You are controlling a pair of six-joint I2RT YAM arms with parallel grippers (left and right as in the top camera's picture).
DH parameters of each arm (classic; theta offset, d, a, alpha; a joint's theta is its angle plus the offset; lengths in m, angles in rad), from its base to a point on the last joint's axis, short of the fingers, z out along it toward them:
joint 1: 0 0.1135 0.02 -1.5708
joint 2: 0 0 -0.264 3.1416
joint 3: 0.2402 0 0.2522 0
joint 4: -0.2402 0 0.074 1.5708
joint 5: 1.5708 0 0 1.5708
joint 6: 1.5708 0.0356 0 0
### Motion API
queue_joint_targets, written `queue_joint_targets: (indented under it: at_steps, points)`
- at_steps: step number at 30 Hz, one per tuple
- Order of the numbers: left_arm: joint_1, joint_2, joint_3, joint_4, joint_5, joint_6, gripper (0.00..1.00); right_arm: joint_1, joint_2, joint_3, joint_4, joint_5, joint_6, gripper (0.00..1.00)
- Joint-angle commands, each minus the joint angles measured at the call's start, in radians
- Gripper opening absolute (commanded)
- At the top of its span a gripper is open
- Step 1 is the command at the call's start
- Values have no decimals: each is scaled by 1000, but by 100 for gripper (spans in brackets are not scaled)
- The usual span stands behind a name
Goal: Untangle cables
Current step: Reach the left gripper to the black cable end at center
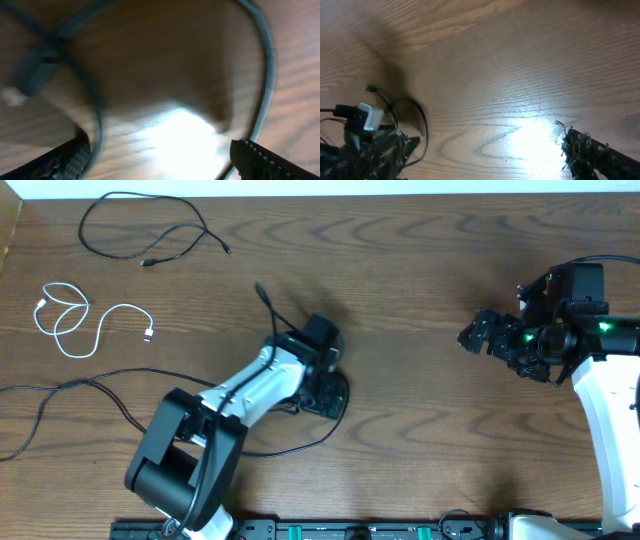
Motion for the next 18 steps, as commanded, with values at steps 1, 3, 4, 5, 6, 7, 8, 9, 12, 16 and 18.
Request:
queue_joint_targets:
  at_steps: [1,3,4,5,6,7,8,9,12,16,18]
  points:
    - [-63,5,-6,10,-17,39,95,7,0,-5,3,-6,9,99]
    - [-93,5,-6,17,-17,50,95,6,0,-5,3,-6,9,99]
    - [-106,5,-6,17,-17,72,95,6,0,-5,2,-6,9,99]
    - [-116,5,-6,16,-18,83,95,6,0,-5,2,-6,9,99]
    - [-120,5,-6,16,-17,84,96,7,0,-5,1,-6,8,99]
    - [-121,5,-6,14,-17,84,95,7,0,-5,-1,-6,8,99]
    - [-121,5,-6,11,-16,84,95,7,0,-5,-2,-6,3,99]
    - [-121,5,-6,4,-16,84,95,7,0,-5,-3,-6,1,99]
    - [-121,5,-6,-13,-16,84,95,7,0,-5,-12,-6,1,99]
    - [-121,5,-6,-33,-16,84,95,7,0,-5,-16,-6,1,99]
    - [-122,5,-6,-42,-16,84,93,7,0,-5,-19,-6,1,99]
